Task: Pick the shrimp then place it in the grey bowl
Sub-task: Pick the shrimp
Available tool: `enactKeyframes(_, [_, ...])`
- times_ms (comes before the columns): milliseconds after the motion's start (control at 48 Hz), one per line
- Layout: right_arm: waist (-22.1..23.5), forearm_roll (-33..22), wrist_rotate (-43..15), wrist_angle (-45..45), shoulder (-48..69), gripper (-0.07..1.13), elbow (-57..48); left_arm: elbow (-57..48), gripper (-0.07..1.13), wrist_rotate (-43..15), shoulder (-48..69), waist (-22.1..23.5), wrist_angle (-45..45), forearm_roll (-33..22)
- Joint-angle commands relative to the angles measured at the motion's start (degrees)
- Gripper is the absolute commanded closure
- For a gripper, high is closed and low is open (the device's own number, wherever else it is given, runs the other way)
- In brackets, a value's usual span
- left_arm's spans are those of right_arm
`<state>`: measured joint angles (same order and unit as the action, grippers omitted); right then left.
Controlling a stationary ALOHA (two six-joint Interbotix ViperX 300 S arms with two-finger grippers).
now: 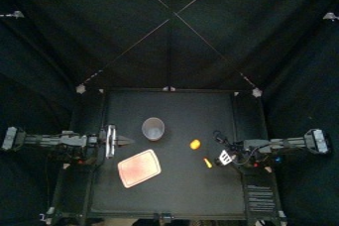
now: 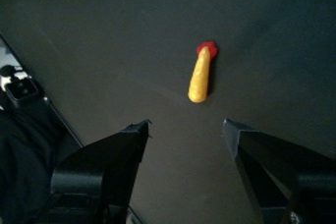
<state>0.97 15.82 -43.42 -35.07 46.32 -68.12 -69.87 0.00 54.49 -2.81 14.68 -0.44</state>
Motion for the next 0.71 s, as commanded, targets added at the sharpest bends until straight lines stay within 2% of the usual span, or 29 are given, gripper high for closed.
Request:
enactKeyframes(21, [-0.9, 0.8, -0.5, 3.9, -0.8, 0.11, -1.0, 0.7, 1.06, -0.1, -0.3, -0.6, 0.5, 0.0])
enactKeyframes(167, [-1.3, -1.8, -1.4, 6.4, -2.7, 0.11, -1.2, 0.7, 1.06, -0.2, -0.3, -1.1, 0.5, 0.1])
enactKeyframes(375, [-1.3, -8.3, -3.6, 6.7, -8.9, 0.11, 0.6, 0.5, 1.06, -0.2, -0.3, -1.2, 0.5, 0.1])
enactKeyframes(708, [-2.5, -9.4, -4.0, 7.3, -18.5, 0.11, 4.2, -0.5, 1.06, -0.2, -0.3, -1.6, 0.5, 0.0])
